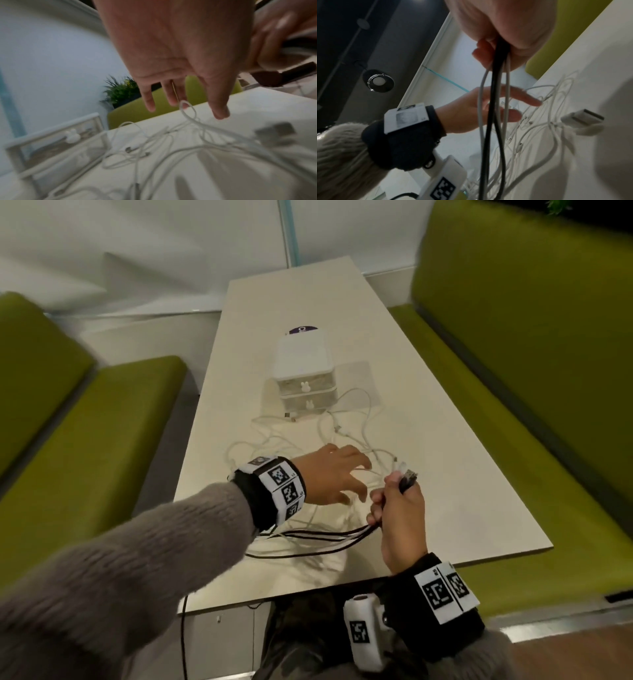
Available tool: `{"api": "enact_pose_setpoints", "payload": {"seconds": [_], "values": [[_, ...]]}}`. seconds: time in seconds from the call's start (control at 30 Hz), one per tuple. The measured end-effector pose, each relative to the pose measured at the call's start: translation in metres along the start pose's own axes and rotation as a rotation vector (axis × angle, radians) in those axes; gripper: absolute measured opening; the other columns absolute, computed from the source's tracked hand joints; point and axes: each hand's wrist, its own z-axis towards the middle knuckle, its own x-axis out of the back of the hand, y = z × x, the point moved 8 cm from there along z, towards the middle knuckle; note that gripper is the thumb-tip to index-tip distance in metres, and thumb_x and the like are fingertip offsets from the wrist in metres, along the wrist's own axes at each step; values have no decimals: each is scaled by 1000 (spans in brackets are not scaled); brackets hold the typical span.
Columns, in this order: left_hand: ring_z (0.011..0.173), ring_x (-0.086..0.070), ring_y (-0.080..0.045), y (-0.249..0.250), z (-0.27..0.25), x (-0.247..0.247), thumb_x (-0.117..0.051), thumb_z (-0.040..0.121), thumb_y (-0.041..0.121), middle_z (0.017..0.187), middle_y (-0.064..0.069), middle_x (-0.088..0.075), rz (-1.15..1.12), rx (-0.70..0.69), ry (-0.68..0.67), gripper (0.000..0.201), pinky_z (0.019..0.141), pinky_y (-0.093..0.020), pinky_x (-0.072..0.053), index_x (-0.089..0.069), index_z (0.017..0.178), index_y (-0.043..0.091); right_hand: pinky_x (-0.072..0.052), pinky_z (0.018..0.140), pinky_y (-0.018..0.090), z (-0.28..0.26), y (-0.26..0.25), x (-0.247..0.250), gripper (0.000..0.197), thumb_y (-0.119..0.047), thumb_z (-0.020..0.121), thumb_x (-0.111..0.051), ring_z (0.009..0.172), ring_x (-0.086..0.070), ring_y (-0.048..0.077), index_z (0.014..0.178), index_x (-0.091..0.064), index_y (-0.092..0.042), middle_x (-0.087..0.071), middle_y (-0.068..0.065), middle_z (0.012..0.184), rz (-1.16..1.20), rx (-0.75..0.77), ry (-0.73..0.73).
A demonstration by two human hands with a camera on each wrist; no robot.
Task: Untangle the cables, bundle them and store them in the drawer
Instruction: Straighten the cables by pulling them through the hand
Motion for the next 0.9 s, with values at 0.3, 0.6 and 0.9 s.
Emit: {"api": "enact_pose_setpoints", "payload": {"seconds": [0.3,0.6,0.9], "values": [[141,-13,-27,3,24,-24,-63,84,32,149,-4,-26,-66,65,-5,16,111,-63,-9,-66,99,27,-54,56,39,5,-2,7,21,-31,103,-35,39,-39,12,88,-44,-20,-38,-2,52,-40,17,57],[51,-54,-4,-145,-81,95,-51,92,8,75,-1,-64,-1090,676,1052,16,60,-27,-48,-47,81,19,-35,46,19,6,-3,5,15,0,94,-50,48,-34,7,92,-59,-12,-40,-1,63,172,26,37],[79,-63,-10,-138,-135,143,-47,97,13,93,-3,-62,-1204,523,1232,7,72,-27,-54,-47,91,17,-55,68,25,8,-16,-10,20,-13,101,-40,64,-57,13,90,-56,-12,-64,2,69,346,108,-124]]}}
